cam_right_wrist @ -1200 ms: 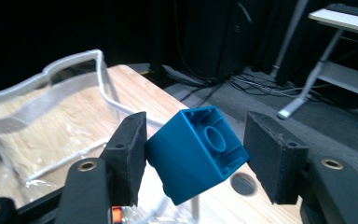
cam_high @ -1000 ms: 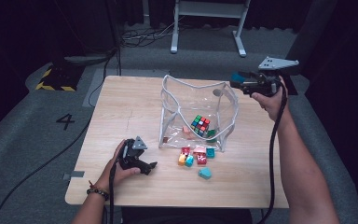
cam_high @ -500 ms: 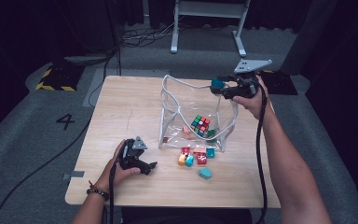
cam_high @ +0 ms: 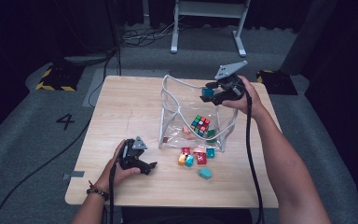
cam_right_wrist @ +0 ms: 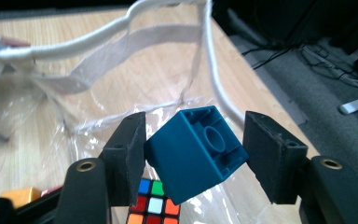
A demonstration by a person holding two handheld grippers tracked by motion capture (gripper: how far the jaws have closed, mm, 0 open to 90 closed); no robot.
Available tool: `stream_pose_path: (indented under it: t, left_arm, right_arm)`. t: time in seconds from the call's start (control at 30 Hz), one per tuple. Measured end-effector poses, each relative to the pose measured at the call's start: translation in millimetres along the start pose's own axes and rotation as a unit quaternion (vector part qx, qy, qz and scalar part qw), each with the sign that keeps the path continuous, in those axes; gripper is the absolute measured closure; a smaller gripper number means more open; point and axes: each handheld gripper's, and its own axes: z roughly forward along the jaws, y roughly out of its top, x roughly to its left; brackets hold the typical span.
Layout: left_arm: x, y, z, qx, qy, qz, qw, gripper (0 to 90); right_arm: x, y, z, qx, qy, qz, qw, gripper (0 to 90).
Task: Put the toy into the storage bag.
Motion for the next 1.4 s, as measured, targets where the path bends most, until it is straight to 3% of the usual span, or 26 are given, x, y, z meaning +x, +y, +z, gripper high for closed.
stream_pose_path:
  t: [0.03, 0.07, 0.17, 0.37, 0.53, 0.67, 0.77, 0.8, 0.83, 1.1, 1.3, 1.4]
  left_arm:
    - [0.0, 0.0, 0.0, 0.0, 0.0, 0.0, 1.0, 1.0]
    - [-0.2, 0.0, 0.1, -0.001, 0.0, -0.001, 1.0, 1.0]
    - [-0.1, 0.0, 0.0, -0.001, 0.001, -0.001, 1.0, 1.0]
    - [-0.1, -0.1, 0.2, -0.001, 0.0, -0.001, 1.0, 1.0]
    - [-0.3, 0.0, 0.2, -0.002, 0.0, -0.002, 1.0, 1.0]
    - [-0.3, 0.0, 0.1, -0.001, 0.0, -0.002, 1.0, 1.0]
    - [-0.3, 0.0, 0.1, -0.002, 0.0, -0.002, 1.0, 1.0]
    - [-0.3, 0.0, 0.1, -0.002, 0.0, -0.002, 1.0, 1.0]
    - [-0.3, 0.0, 0.2, -0.002, 0.0, -0.002, 1.0, 1.0]
    - [-0.3, -0.1, 0.4, -0.003, 0.0, -0.003, 1.0, 1.0]
    - [-0.3, -0.1, 0.3, -0.003, 0.001, -0.002, 1.0, 1.0]
    - [-0.5, -0.2, 0.6, -0.003, 0.001, -0.003, 1.0, 1.0]
  right_arm:
    - [0.0, 0.0, 0.0, 0.0, 0.0, 0.0, 1.0, 41.6]
    - [2.0, 1.3, 5.6, 0.023, 0.004, -0.013, 0.9996, 41.6]
    - [4.0, 1.9, 11.5, 0.05, 0.008, -0.029, 0.9983, 41.6]
    - [6.2, -0.6, 19.2, 0.107, 0.007, -0.047, 0.9931, 41.6]
    - [4.8, -2.7, 15.1, 0.123, 0.012, -0.044, 0.9914, 41.5]
    - [1.2, -9.1, 8.0, 0.149, 0.015, -0.058, 0.987, 41.6]
    - [0.4, -14.1, 6.3, 0.153, 0.018, -0.058, 0.9864, 41.6]
    - [1.0, -18.8, 3.1, 0.172, 0.015, -0.057, 0.9833, 41.6]
    - [0.1, -20.5, 2.7, 0.172, 0.018, -0.066, 0.9826, 41.6]
    - [-4.4, -32.1, -9.9, 0.225, 0.018, -0.058, 0.9725, 41.5]
    - [-4.8, -36.2, -16.2, 0.235, 0.018, -0.061, 0.9698, 41.5]
    - [-4.1, -38.0, -16.9, 0.229, 0.015, -0.062, 0.9713, 41.5]
